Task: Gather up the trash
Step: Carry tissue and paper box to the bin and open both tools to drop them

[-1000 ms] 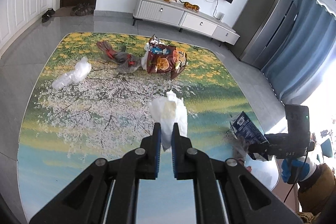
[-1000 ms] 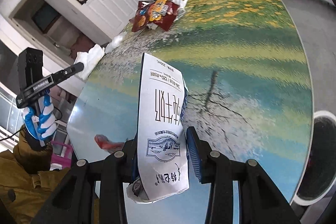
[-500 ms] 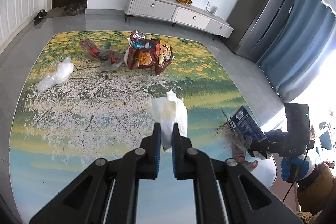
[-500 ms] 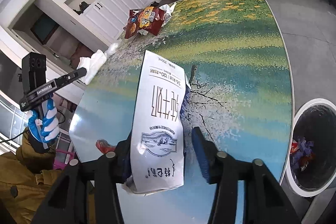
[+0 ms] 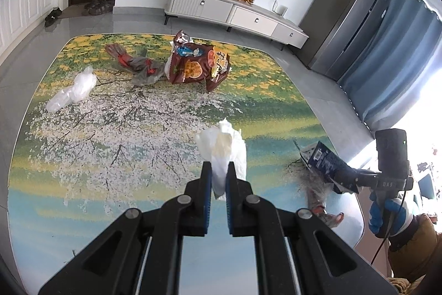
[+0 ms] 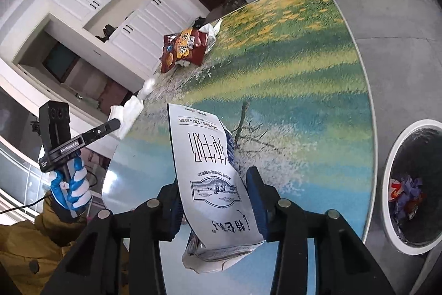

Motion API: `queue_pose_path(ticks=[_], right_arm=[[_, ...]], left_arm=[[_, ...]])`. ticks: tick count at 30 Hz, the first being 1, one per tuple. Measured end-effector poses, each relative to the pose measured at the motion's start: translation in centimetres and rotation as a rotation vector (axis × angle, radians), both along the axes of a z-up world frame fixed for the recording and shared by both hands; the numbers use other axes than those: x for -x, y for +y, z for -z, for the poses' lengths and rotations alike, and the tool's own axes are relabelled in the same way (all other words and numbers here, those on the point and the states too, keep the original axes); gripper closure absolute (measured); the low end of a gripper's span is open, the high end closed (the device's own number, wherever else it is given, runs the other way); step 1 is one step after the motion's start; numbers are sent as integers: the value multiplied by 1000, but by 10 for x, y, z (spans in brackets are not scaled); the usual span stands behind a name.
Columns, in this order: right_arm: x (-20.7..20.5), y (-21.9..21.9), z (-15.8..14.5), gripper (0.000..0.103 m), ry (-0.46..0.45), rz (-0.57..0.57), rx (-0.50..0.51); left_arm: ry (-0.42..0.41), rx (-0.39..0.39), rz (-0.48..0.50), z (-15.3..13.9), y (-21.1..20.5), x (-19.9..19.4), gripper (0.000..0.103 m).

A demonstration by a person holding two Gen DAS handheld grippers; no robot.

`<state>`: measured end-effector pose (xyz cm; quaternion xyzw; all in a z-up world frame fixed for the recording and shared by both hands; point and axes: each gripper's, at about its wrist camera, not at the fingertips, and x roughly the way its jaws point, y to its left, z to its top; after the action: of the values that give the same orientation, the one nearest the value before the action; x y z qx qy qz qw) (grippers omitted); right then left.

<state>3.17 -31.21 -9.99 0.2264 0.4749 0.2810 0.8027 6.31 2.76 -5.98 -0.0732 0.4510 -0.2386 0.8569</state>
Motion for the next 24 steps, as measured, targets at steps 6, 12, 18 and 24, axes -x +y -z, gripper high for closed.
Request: queue_pose_path(ticks=[6, 12, 18, 24], right_arm=[[-1, -8, -1, 65, -18, 32, -23], [3, -32, -5, 73, -63, 83, -84], [19, -84, -4, 74, -106, 203, -152], [51, -167, 1, 74, -137, 413, -158]], left_arm=[[3, 38, 24, -5, -8, -3, 95], [1, 56, 97, -18, -44, -6, 95], [0, 54, 240, -35, -124, -12, 95], [28, 23, 404, -43, -231, -15, 95]])
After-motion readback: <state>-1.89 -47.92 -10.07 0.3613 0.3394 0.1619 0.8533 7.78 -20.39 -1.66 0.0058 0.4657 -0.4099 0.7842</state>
